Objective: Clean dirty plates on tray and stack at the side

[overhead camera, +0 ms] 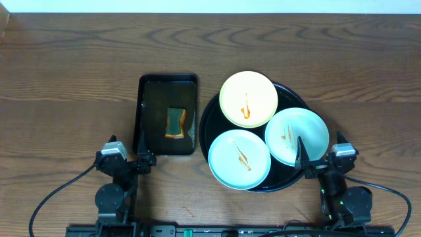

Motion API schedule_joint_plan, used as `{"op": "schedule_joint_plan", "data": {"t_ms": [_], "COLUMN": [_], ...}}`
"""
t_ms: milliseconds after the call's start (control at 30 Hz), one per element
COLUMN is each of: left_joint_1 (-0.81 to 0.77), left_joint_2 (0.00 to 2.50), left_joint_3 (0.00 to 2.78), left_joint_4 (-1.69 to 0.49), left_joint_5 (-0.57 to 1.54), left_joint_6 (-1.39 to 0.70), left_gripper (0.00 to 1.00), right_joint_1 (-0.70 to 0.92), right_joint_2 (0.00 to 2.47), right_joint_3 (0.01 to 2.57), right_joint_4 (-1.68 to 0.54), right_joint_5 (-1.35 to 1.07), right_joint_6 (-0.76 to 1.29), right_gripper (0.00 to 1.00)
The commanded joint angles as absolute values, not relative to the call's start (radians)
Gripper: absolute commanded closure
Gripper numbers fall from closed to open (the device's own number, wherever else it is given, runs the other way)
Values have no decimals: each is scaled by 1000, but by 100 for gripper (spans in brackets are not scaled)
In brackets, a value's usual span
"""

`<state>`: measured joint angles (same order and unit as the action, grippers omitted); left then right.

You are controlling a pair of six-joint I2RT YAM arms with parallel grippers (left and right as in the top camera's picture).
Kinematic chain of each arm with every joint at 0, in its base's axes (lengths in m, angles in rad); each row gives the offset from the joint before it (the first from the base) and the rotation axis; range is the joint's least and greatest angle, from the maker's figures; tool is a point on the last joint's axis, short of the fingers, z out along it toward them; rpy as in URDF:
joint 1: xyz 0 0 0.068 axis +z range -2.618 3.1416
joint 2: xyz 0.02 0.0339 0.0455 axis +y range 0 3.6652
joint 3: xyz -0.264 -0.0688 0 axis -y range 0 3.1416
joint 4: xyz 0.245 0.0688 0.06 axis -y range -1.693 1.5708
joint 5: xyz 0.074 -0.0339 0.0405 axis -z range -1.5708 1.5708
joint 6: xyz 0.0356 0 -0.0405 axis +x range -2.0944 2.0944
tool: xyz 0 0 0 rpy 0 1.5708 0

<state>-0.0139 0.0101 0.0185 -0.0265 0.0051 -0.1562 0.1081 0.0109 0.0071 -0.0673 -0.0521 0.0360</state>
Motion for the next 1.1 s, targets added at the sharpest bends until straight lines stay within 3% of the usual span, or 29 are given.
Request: {"op": "schedule_joint_plan", "data": {"t_ms": [0,300,433,800,1067], "left_joint_1": [-9,-9,-9,-9,-9], "left_joint_2": [4,90,265,747,880], "left_joint_3": [4,106,290,698,832], "left_joint_4": [-72,-194,-334,-661,-826], "left_joint_5": [-3,46,46,150,150], "left_joint_6": [-144,-247,-257,-257,-257], "left_gripper": [15,15,15,15,15], "right_joint_1": [119,119,119,118,118], "right_joint_2": [7,39,136,642,1026], "right_joint_3": [6,25,120,558,872], "right_joint_4": [-53,-105,-228,-554,-810], "right_joint_5": [-54,-86,-86,-86,-86], "right_joint_6": [21,109,165,168,83], "right_gripper": [1,1,1,1,1]}}
